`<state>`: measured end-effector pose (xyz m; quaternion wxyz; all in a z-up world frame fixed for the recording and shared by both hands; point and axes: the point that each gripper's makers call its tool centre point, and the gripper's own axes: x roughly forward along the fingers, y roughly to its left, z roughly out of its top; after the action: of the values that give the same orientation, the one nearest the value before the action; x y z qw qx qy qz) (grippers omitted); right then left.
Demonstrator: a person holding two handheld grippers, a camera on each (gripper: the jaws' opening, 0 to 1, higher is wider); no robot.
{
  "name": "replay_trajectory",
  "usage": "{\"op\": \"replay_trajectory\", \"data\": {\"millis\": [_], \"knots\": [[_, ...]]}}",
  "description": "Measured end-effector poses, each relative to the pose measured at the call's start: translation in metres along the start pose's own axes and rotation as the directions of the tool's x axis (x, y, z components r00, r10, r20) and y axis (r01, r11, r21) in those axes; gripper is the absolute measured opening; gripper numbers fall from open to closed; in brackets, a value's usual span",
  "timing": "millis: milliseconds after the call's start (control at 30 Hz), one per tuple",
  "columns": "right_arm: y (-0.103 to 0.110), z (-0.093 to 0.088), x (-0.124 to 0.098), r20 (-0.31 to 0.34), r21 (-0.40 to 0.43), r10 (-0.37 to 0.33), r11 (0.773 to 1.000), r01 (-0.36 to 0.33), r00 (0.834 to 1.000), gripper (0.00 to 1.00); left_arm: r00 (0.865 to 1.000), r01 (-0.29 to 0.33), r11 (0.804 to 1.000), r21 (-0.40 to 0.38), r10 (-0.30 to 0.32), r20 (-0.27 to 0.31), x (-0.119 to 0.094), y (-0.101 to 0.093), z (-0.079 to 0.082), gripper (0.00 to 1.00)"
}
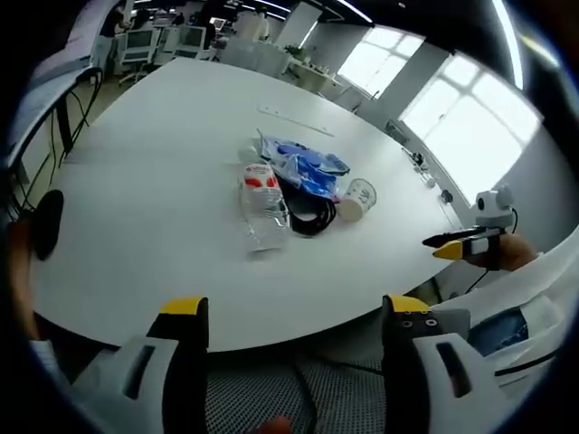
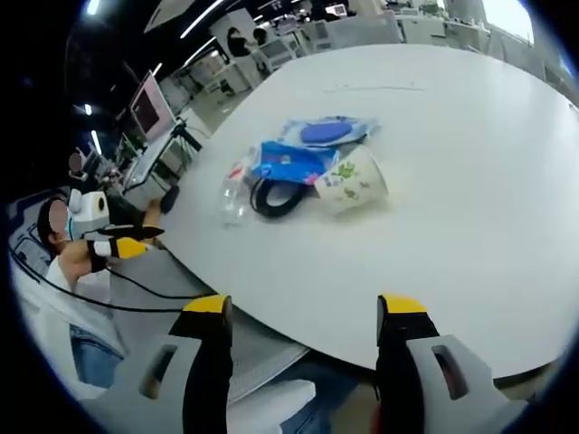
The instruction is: Arrange the tabletop items into an orderly group along one side of the table until the central work area is clear of visible clutter.
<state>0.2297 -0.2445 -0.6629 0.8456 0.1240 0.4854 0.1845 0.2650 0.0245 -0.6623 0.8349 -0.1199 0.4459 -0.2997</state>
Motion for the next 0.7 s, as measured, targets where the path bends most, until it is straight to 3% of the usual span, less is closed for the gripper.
{"op": "replay_trajectory", "data": {"millis": [367, 700], "knots": [[0.005, 0.016, 0.003, 0.059, -0.032, 0.027, 0.999, -0.025, 0.998, 0.65, 1.000, 0.007, 1.000, 0.010, -0.008, 0.025, 0.002, -0.003, 0.005, 0.81], [0.003, 0.034, 0.022, 0.054, -0.101, 0.044, 0.994, -0.038, 0.998, 0.67, 1.000, 0.021, 0.997, 0.071, -0.020, -0.010, 0.018, 0.002, 0.015, 0.81]]}}
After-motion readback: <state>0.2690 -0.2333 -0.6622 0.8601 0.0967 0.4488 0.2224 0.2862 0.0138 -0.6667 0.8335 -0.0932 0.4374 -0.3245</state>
